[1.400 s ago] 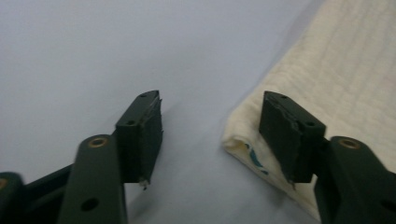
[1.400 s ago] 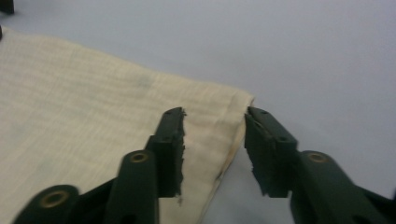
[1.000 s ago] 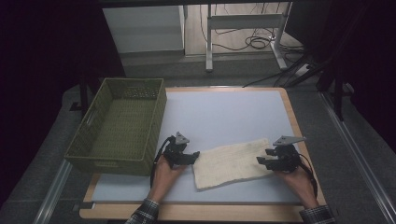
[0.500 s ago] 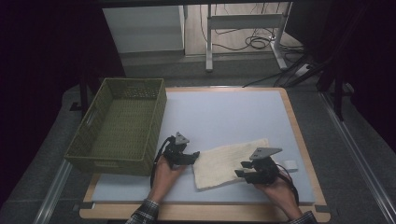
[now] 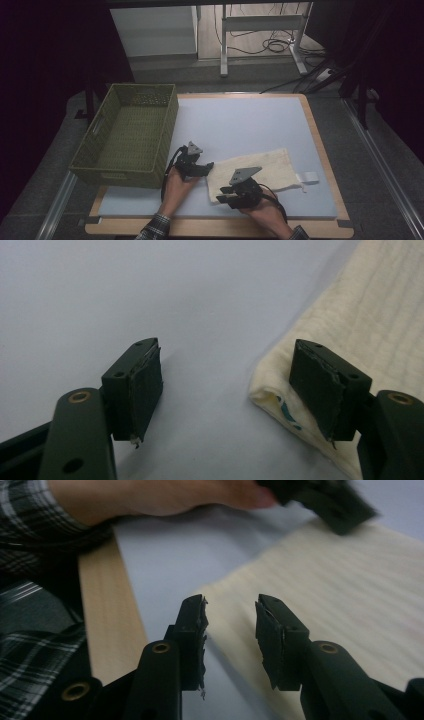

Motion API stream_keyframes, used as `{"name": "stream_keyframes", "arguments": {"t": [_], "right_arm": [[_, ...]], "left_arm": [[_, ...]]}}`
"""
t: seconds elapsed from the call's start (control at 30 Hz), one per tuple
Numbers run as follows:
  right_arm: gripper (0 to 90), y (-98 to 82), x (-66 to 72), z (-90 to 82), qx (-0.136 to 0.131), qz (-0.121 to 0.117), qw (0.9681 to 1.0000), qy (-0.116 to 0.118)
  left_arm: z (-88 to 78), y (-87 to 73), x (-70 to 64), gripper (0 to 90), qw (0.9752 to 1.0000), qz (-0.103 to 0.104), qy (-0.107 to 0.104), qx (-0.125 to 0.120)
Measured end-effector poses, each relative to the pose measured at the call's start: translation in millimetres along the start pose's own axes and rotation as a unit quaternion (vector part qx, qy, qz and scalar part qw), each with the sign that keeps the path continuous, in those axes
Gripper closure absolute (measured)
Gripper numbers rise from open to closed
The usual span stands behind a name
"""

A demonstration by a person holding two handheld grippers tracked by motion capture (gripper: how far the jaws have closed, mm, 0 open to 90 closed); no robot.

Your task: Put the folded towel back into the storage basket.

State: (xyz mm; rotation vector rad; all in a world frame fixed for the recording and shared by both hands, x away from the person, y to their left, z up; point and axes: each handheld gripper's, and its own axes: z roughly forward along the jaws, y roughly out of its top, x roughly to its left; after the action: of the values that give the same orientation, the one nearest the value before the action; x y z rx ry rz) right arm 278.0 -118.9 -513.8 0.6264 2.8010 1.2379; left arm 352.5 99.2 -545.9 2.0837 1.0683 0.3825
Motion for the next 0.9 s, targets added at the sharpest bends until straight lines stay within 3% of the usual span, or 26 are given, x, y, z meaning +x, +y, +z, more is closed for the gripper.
{"name": "stream_keyframes", "arguments": {"t": [0.13,0.27,0.4,0.5,0.6,0.7,0.83,0.9], "right_arm": [[60.4,5.0,7.3,16.0,0.008,-0.014,0.9999,0.004],[57.1,2.5,11.2,28.6,0.027,-0.042,0.9984,-0.026],[72.2,-1.0,15.3,28.9,0.017,-0.065,0.9958,-0.062],[83.7,-0.7,15.6,28.7,0.019,-0.064,0.9955,-0.067],[85.1,-1.1,9.8,27.6,0.014,-0.041,0.9978,-0.051],[85.3,-2.1,6.4,26.3,0.009,-0.028,0.9989,-0.037],[85.3,-2.8,6.7,24.2,0.002,-0.027,0.9992,-0.028],[85.4,-2.2,6.4,21.7,-0.003,-0.024,0.9994,-0.026]], "left_arm": [[0.0,0.0,0.0,29.3,1.0000,0.000,0.000,0.000],[0.0,0.1,0.0,29.3,1.0000,0.003,0.001,0.000],[-0.7,0.1,-1.2,32.2,1.0000,0.010,0.001,0.000],[-2.0,-0.6,-3.7,48.2,0.9995,0.027,-0.017,-0.006],[-2.9,-0.9,-4.4,61.1,0.9993,0.023,-0.030,-0.006],[-2.8,-1.0,-4.5,82.7,0.9983,0.018,-0.056,-0.007],[-4.6,-0.6,-8.0,87.6,0.9986,0.030,-0.040,-0.018],[-8.8,1.3,-8.3,87.8,0.9980,0.028,-0.042,-0.037]]}}
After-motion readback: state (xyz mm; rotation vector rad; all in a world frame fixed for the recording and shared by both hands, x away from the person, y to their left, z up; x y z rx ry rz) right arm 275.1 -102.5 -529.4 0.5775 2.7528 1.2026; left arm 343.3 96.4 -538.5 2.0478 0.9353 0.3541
